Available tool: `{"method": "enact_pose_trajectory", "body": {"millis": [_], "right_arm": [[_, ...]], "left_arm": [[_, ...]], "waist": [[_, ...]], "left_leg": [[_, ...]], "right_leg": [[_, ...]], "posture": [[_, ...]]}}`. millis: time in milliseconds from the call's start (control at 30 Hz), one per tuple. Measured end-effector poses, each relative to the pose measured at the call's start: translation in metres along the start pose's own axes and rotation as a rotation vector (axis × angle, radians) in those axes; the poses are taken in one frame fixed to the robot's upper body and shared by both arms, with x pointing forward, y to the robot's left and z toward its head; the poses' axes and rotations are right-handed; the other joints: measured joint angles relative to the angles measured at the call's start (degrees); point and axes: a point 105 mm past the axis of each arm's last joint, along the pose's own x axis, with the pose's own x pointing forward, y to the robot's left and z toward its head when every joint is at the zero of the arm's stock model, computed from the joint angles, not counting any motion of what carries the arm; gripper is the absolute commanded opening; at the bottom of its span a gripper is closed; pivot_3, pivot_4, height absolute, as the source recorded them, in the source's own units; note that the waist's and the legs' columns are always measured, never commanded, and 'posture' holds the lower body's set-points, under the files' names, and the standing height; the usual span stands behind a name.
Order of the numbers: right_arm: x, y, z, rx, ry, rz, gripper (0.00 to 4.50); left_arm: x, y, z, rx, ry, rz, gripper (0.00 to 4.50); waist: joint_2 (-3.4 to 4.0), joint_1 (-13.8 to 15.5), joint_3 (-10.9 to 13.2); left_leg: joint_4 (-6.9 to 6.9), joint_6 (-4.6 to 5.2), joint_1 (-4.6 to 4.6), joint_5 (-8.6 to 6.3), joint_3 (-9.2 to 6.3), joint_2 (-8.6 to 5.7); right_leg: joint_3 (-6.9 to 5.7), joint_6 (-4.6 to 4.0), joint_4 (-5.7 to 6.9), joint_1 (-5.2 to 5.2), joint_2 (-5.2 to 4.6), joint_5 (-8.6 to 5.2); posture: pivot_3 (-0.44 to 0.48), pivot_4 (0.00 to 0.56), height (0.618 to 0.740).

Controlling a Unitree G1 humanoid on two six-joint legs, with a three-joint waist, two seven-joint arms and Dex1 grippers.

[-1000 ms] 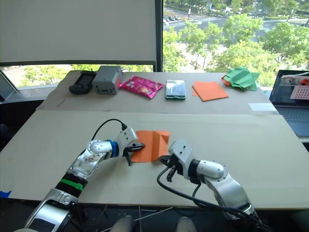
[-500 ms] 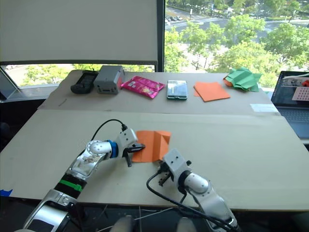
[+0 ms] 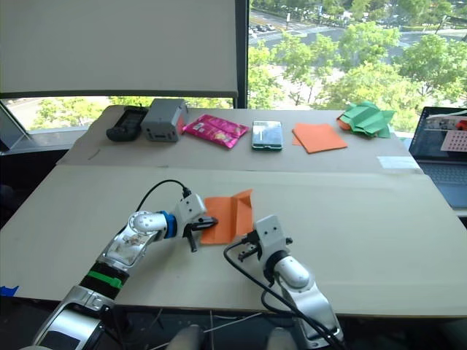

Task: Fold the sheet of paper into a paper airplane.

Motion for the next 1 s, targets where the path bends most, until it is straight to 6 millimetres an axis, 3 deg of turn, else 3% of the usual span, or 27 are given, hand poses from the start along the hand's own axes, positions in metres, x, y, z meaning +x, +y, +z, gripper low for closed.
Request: {"method": "enact_pose_trajectory", "body": {"millis": [100,300,433,533,733,867,1000], "right_arm": [[0.005,0.004,0.011,0.014,-0.048,0.050,0.04],[0.025,0.031,0.029,-0.035,-0.088,0.292,0.04],[0.039,0.043,0.013,-0.042,-0.023,0.376,0.04],[0.048,0.046,0.000,-0.040,0.031,0.397,0.04],[0.056,0.047,-0.006,-0.083,0.071,0.413,0.04],[0.057,0.045,-0.005,-0.092,0.073,0.412,0.04],[0.058,0.046,-0.005,-0.101,0.080,0.415,0.04]], "left_arm": [[-0.002,0.001,-0.001,-0.002,0.003,0.004,0.00],[-0.008,0.004,-0.003,-0.018,0.003,0.035,0.00],[-0.018,0.009,-0.008,-0.072,0.001,0.083,0.00],[-0.037,0.016,-0.019,-0.129,0.013,0.150,0.00],[-0.069,0.021,-0.034,-0.242,0.031,0.225,0.00],[-0.075,0.028,-0.012,-0.278,-0.074,0.219,0.00],[-0.053,0.023,0.021,-0.286,-0.191,0.124,0.00]], "waist": [[0.00,-0.15,0.00],[0.03,-0.75,0.00],[0.03,-0.92,0.01],[0.06,-1.20,0.03],[0.09,-1.06,0.09],[0.04,-0.30,0.14],[0.01,0.05,0.14]], "left_leg": [[0.00,0.00,0.01,0.00,0.00,0.00],[-0.04,0.02,0.05,0.01,-0.03,0.00],[-0.08,0.04,0.03,0.02,-0.03,0.00],[-0.10,0.10,0.04,0.06,-0.03,0.00],[-0.11,0.03,0.01,0.02,-0.03,0.01],[-0.11,0.02,-0.11,0.01,-0.03,0.01],[-0.07,0.03,-0.13,0.02,-0.01,-0.02]], "right_leg": [[0.00,0.00,0.01,0.00,0.00,0.00],[-0.02,0.00,0.06,0.00,0.00,0.00],[0.00,-0.01,0.07,-0.03,0.02,0.00],[0.05,-0.02,0.10,-0.07,0.06,0.00],[0.05,-0.03,0.12,-0.15,0.06,-0.01],[0.03,-0.03,0.08,-0.15,0.06,-0.01],[0.05,-0.02,0.05,-0.09,0.06,-0.01]], "posture": [[0.000,0.150,0.702],[0.000,0.150,0.702],[0.000,0.150,0.702],[0.000,0.150,0.702],[0.000,0.150,0.702],[0.000,0.150,0.702],[0.000,0.150,0.702]]}}
